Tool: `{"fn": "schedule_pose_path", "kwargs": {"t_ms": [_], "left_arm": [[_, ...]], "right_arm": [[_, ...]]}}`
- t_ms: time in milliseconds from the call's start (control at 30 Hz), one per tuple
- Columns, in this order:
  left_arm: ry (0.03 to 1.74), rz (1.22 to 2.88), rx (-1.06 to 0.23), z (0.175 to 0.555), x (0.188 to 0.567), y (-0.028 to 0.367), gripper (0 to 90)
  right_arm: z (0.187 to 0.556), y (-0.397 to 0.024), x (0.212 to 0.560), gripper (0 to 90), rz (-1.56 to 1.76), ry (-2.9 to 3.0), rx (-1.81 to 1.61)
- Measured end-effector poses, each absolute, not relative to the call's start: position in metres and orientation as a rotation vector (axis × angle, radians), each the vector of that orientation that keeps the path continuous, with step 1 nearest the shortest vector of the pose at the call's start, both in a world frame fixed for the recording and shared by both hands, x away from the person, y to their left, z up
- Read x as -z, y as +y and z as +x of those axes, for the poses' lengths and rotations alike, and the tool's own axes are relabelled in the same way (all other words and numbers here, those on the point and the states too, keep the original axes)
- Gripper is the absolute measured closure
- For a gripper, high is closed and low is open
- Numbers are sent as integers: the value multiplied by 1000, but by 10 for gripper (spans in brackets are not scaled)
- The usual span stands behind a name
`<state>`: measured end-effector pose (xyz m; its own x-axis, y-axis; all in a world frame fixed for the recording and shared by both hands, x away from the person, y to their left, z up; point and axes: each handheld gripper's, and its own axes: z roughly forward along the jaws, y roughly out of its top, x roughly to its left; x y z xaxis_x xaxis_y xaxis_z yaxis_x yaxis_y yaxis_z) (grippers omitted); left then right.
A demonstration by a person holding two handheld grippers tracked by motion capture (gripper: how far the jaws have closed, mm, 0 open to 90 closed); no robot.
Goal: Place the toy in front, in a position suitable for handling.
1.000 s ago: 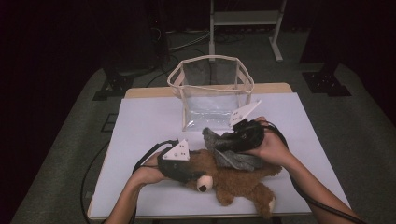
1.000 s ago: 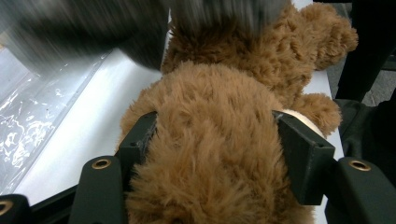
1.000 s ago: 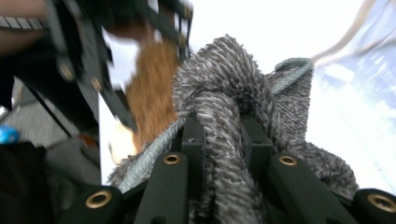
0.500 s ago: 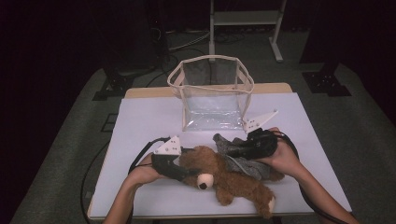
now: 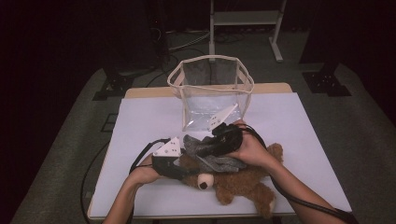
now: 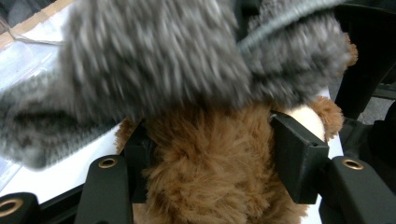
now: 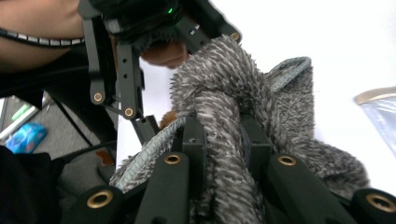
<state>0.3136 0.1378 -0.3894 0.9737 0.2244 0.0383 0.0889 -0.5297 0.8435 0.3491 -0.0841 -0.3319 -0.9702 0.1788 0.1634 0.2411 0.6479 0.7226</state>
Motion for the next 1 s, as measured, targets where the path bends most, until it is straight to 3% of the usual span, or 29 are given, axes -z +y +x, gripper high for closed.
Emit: {"fn": "schedule_pose_path", "kwargs": {"t_ms": [100,533,767,900,1000], "left_arm": [[220,2126,-171,313,390,138,398],[209,2133,-171,314,389,139,369],[212,2144,-155,318,377,127,238],[175,2205,-166,321,375,112,245],[179,2201,-155,321,379,114,314]], "right_arm": [[349,-83,335,753,-336,-2798,1207],[344,-165,328,751,-561,-2836,1224],[335,-165,339,751,-555,-2800,1244],[332,-154,340,749,-512,-2842,1226],[331,-158,338,749,-512,-2856,1252]]}}
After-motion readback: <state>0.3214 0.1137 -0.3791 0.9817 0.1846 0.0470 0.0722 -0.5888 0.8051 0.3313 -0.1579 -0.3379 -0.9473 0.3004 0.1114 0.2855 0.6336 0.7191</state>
